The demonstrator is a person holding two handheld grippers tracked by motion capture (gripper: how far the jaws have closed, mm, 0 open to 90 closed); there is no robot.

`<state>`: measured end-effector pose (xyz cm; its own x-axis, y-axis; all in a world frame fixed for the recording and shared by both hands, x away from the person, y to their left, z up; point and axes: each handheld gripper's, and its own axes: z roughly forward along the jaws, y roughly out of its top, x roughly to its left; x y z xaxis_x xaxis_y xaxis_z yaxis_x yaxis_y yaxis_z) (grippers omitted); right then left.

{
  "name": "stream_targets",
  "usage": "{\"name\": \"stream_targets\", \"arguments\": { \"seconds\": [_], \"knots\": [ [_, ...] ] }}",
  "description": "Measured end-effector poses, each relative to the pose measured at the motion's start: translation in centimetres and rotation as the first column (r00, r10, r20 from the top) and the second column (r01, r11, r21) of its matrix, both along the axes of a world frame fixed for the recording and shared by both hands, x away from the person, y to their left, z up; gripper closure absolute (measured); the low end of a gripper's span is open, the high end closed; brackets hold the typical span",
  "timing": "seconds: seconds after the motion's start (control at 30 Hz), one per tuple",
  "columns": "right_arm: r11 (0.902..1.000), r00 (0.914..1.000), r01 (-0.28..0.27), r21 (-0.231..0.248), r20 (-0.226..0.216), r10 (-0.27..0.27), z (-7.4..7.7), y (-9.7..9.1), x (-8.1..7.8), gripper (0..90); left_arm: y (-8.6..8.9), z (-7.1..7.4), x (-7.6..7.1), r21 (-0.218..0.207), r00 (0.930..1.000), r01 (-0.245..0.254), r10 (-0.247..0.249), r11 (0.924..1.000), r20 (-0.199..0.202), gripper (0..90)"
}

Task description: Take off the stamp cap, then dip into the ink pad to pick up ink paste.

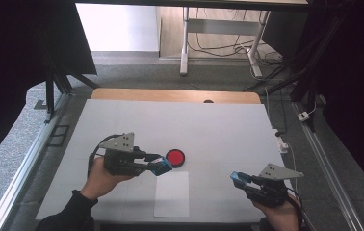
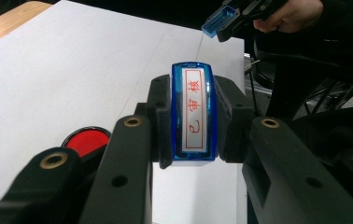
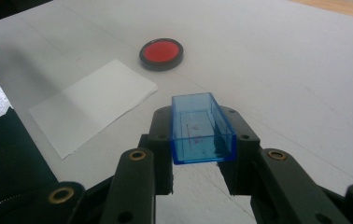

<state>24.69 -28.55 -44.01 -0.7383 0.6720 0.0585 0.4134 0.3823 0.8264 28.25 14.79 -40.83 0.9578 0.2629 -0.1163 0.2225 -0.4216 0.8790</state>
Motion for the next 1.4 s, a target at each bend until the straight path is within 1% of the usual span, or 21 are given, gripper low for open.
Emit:
{"name": "stream_targets", "arguments": {
  "seconds": [0.17,0.23,0.4,0.73,0.87,1.1,1.27,1.4],
  "knots": [
    [0.9995,0.9995,0.03,0.004,-0.012,-0.03,-0.2,-1.0,-0.2,68.6,0.0,0.0,0.0,0.002,0.9999,-0.012,0.012,0.9999,-0.002,70.4],
    [0.9989,0.9986,0.047,0.007,-0.024,-0.046,-0.4,-1.4,-0.4,68.5,0.0,0.1,0.1,0.002,0.9999,-0.017,0.017,0.9999,0.0,70.4],
    [0.9979,0.997,0.064,0.006,-0.044,-0.064,-0.6,-1.9,-0.4,68.6,0.1,0.0,0.1,0.006,0.9996,-0.029,0.029,0.9996,-0.004,70.4],
    [0.9971,0.9949,0.076,0.002,-0.067,-0.076,-1.0,-2.3,-0.5,68.5,0.0,-0.1,0.5,0.023,0.9981,-0.058,0.058,0.9981,-0.02,70.5],
    [0.9971,0.9948,0.075,0.002,-0.069,-0.075,-1.1,-2.3,-0.4,68.5,-0.2,0.0,0.8,0.039,0.9974,-0.071,0.071,0.9968,-0.015,70.5],
    [0.9974,0.9946,0.072,-0.001,-0.075,-0.072,-1.2,-2.3,-0.4,68.5,-0.2,0.0,1.7,0.044,0.9939,-0.107,0.108,0.9933,-0.022,70.4],
    [0.997,0.9936,0.077,0.009,-0.084,-0.076,-1.3,-2.3,-0.4,68.5,-0.4,-0.1,2.7,0.052,0.9907,-0.131,0.133,0.9901,-0.03,70.4],
    [0.9971,0.9936,0.076,0.006,-0.085,-0.075,-1.3,-2.4,-0.3,68.4,-0.8,-0.2,3.6,0.068,0.9887,-0.145,0.147,0.9871,-0.03,70.4]
  ]
}}
